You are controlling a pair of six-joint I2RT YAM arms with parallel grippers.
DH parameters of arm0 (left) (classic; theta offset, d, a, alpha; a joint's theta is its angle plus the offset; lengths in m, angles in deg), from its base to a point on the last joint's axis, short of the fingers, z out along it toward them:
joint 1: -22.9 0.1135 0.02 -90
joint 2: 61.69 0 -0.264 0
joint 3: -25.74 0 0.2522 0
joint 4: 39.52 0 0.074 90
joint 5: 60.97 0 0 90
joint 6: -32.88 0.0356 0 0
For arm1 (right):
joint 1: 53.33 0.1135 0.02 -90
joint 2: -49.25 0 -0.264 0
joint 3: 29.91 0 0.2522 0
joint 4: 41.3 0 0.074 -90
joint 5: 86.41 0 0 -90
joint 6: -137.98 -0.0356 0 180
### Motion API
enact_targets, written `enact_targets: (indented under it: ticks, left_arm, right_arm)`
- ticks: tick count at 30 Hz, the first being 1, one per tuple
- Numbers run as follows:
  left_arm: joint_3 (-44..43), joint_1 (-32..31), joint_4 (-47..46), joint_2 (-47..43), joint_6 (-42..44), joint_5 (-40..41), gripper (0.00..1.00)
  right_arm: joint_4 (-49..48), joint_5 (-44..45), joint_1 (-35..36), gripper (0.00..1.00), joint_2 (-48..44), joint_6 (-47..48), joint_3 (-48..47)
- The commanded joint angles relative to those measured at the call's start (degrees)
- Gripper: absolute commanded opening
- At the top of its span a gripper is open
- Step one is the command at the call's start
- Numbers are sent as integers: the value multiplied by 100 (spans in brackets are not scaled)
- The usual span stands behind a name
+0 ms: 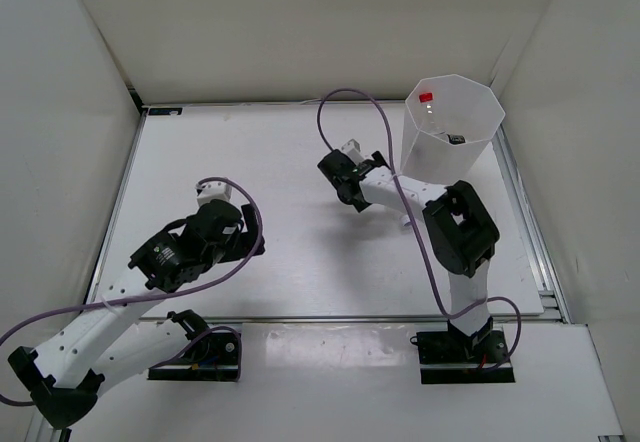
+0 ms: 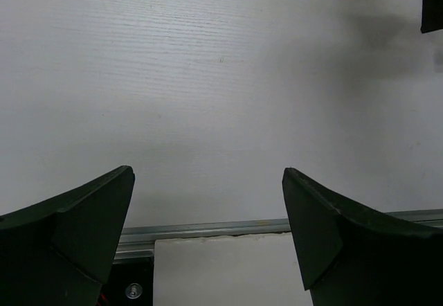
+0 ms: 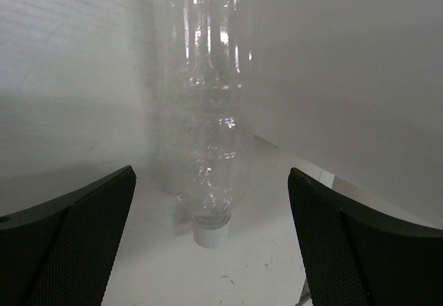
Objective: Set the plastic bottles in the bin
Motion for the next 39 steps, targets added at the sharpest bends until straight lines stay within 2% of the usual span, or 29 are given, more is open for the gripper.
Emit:
enact_targets:
  ticks: [1,6,18,20,22,23,25,28,30,32,33,39]
  left_arm:
    - [-113,0,223,-117,-52,-45,100]
    - [-113,0,407,-117,-157,-97,100]
    - [-245,0,697,-64,-368,-106,100]
    - [-245,0,759,-64,-439,-106,100]
    - [-245,0,759,-64,-501,-106,100]
    - [-245,0,820,-64,-561,-106,100]
    - [-245,0,820,-64,-614,-36,100]
    - [-245,0,882,-116,-667,43,100]
    - [-245,0,882,-117,-720,104,100]
    - [-245,0,882,-170,-843,166,100]
    - [-184,0,882,-231,-843,236,100]
    - [62,0,627,-397,-1072,509,100]
  right_arm:
    - [-611,191,-197,93,43,316,94]
    - [-682,-81,-435,93,280,370,-11]
    - [-208,-986,-804,93,782,-289,-241]
    - [-208,-1249,-866,91,782,-350,-240]
    - [-137,-1548,-988,85,782,-412,-240]
    - [-85,-1749,-989,78,842,-464,-301]
    - [-32,-1813,-1042,71,843,-534,-302]
    - [30,-1988,-1103,66,896,-588,-302]
    - [161,-2260,-1103,54,896,-649,-302]
    - [301,-2462,-1103,35,896,-816,-302]
    - [485,-2681,-1103,32,826,-877,-363]
    - [1363,-3262,-199,18,212,-1378,-652]
